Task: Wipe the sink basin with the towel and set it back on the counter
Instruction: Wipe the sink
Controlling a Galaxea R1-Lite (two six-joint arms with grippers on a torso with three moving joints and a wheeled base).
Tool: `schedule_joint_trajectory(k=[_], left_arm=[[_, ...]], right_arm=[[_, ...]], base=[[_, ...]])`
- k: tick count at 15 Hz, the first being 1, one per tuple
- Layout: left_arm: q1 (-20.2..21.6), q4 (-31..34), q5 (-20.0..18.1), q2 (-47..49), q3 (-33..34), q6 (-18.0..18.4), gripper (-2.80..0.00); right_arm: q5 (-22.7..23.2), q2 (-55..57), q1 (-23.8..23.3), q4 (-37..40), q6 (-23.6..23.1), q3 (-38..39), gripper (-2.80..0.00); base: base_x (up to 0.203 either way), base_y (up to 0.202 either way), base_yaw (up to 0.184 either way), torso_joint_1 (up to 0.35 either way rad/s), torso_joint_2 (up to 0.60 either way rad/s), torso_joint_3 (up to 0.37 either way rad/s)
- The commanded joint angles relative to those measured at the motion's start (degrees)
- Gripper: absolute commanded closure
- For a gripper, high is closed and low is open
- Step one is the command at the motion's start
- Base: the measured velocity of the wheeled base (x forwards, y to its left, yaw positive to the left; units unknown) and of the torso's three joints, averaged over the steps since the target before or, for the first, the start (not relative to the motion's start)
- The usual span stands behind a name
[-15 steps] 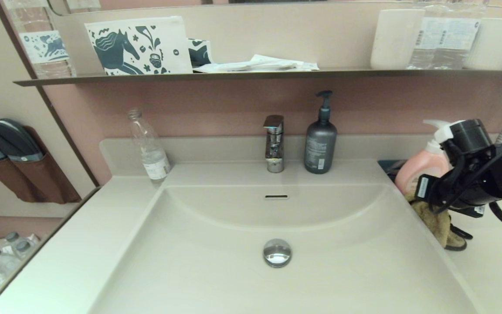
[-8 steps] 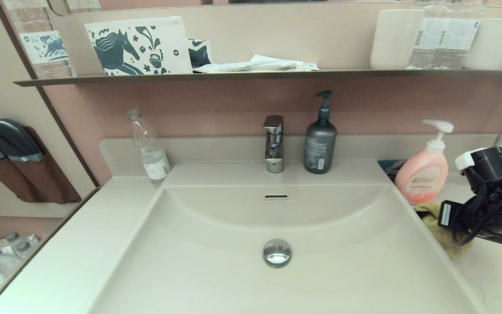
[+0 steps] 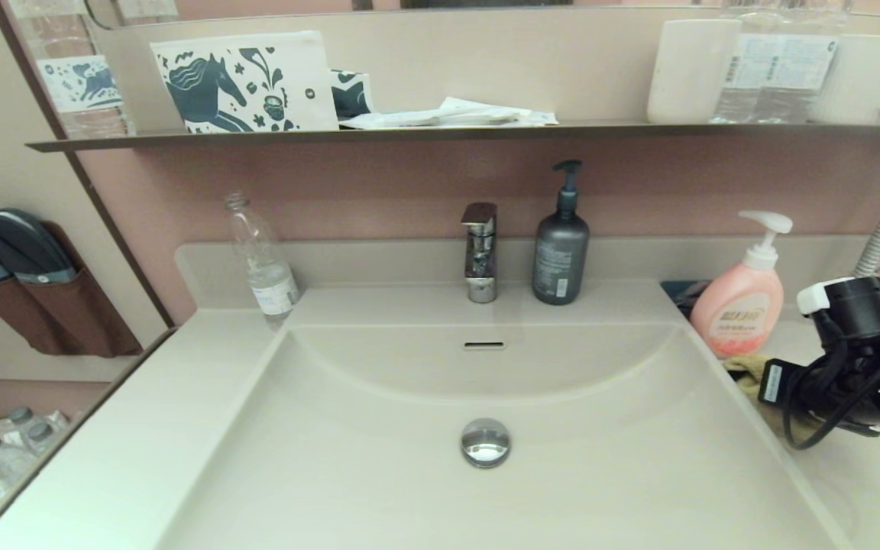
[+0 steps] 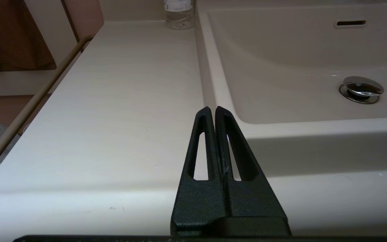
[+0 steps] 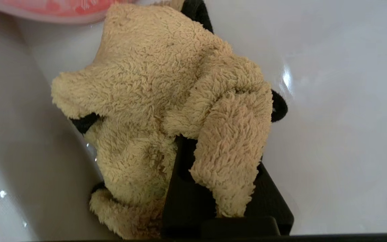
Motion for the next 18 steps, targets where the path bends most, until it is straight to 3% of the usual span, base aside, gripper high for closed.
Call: schedule_joint_trajectory(k=[1, 6, 12, 18], left_arm=[[0.01, 0.00, 0.00, 0.01, 0.01, 0.00, 0.00], [0.01, 0.00, 0.00, 0.01, 0.01, 0.00, 0.00], [0.01, 0.00, 0.00, 0.01, 0.01, 0.00, 0.00], [0.01, 0.00, 0.00, 0.01, 0.01, 0.00, 0.00]], right_arm=[[-0.59, 1.88, -1.86, -1.40, -1.84, -0.12, 0.00], [-1.61, 1.26, -9.16, -1.52, -8.53, -1.07, 0.00], [-1.46, -0.83, -14.27, -1.30, -13.02, -1.09, 0.00], [0.23, -3.83, -13.82, -0.25, -13.06, 3.14, 0.00]], base=[[0.000, 0.000, 0.000, 0.000, 0.00, 0.000], [0.000, 0.000, 0.000, 0.000, 0.00, 0.000], [0.000, 0.000, 0.000, 0.000, 0.00, 0.000], [0.000, 0.000, 0.000, 0.000, 0.00, 0.000]])
